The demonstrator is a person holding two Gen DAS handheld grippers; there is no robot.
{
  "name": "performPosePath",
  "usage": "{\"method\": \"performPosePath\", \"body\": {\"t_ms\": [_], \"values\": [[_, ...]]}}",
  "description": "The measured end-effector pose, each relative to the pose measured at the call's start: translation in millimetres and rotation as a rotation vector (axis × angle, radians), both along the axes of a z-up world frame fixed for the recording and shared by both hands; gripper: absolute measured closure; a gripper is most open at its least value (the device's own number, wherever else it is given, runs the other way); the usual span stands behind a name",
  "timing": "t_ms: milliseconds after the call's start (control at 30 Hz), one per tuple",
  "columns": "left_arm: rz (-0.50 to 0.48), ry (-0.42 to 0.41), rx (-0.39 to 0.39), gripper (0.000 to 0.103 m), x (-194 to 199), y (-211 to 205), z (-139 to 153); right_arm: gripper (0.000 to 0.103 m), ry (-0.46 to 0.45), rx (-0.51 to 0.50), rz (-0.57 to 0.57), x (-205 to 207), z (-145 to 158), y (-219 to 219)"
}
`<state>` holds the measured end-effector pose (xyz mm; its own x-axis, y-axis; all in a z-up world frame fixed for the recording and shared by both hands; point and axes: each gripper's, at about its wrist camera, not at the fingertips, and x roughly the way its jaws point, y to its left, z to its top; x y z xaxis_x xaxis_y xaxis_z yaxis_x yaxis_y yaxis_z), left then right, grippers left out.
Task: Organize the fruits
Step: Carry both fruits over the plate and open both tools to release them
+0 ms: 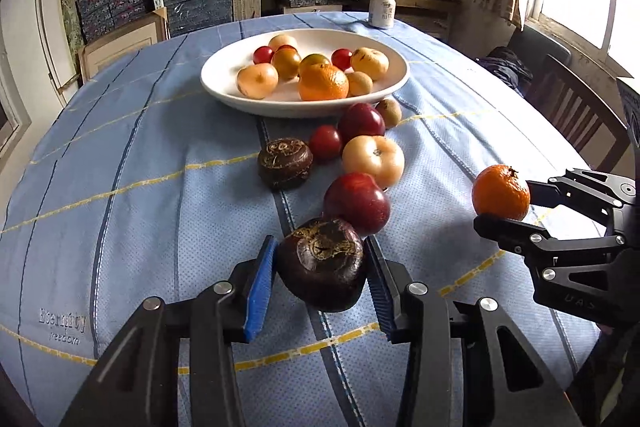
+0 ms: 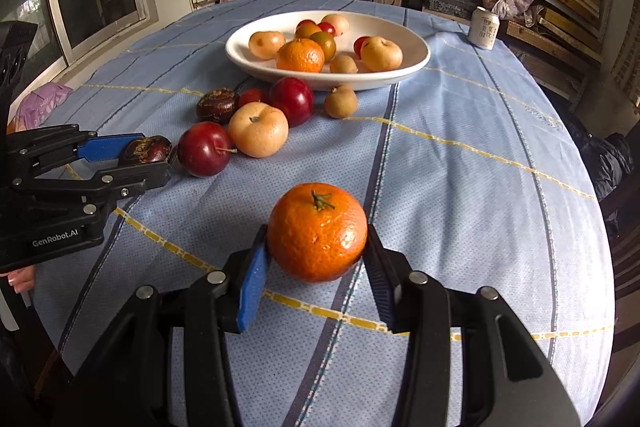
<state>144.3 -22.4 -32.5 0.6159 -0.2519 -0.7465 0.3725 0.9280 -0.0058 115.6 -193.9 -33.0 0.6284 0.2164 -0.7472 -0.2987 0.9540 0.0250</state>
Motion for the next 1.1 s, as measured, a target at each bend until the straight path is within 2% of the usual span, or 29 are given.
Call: {"method": "performPosePath", "body": {"t_ms": [200,333,467,600,733,800,967,1100], "values": [[0.006,-0.023,-0.006,0.059,5.6,8.6,12.3,0.058,-0.067,-0.003,0.003,-8.3,15.8,-7.9],[0.021,-0.047,-0.027,0.059,14.7,16.9,24.5,0.058,-0.076,0.024,-0.017,-2.3,22.2,-16.7],[0.012,-0.065,-0.012,0.059,36.9,17.4,35.9,0.059,-0.089,0.025,-0.017,14.7,31.2,-17.8],[0.052,-0.054,0.008,0.059,76.9,13.6,43.5,0.058,-0.099,0.059,-0.002,49.3,45.2,-16.1],[0.085,-0.048,0.020,0.059,121.6,6.8,47.2,0.058,-0.162,0.039,-0.005,98.3,61.2,-9.9],[0.105,-0.022,0.022,0.059,149.3,5.8,47.1,0.059,-0.170,0.071,-0.020,128.3,64.7,-10.9],[0.115,-0.037,0.040,0.059,204.3,4.1,52.0,0.059,-0.158,0.109,-0.045,198.0,62.0,-9.9],[0.112,-0.045,0.054,0.059,229.9,2.9,50.8,0.059,-0.120,0.121,-0.032,238.9,52.7,-2.2]]}}
